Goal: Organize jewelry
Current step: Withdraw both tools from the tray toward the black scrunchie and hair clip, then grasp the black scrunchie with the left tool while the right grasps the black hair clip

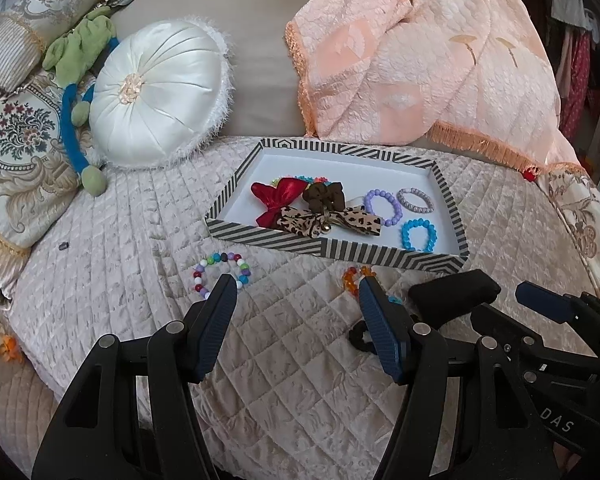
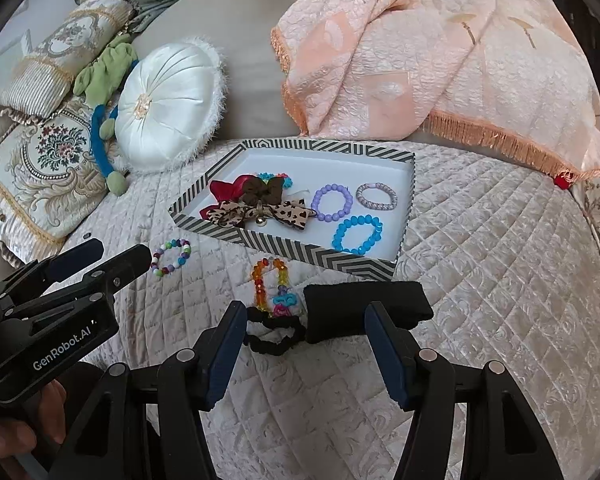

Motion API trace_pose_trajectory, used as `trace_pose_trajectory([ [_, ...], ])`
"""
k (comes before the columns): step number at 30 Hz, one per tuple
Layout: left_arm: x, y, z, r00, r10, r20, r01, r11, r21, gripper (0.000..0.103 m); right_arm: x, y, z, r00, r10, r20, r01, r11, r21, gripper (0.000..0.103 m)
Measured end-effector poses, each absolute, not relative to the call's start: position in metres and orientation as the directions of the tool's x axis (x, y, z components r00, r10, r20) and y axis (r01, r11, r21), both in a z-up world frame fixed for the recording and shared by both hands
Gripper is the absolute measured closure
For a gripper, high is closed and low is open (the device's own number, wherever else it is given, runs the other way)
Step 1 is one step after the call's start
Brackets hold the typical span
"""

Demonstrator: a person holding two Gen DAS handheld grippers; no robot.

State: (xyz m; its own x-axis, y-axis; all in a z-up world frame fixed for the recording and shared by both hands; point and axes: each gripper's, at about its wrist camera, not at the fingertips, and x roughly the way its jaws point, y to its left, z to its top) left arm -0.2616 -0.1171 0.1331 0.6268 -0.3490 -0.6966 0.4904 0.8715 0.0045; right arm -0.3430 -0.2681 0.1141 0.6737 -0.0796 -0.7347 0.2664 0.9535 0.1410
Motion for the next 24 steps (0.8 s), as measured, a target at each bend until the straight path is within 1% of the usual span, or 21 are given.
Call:
trace_pose_trajectory([
  [15,-0.260,-0.119,0.121,0.570,-0.365,-0.736,0.508,0.861,-0.033,0.039,-0.344,-0.270,0.107,0.648,-0.088,-0.757,0.268,0.956,0.118,0.044],
  [24,-0.242,-0.105,0.101,0.477,-0.391,-0.787,0.472,0.869,-0.146,0.039,-0.348,-0.289,0.094,0.617,-0.104,-0.780,0.302,0.947,0.113,0.044],
])
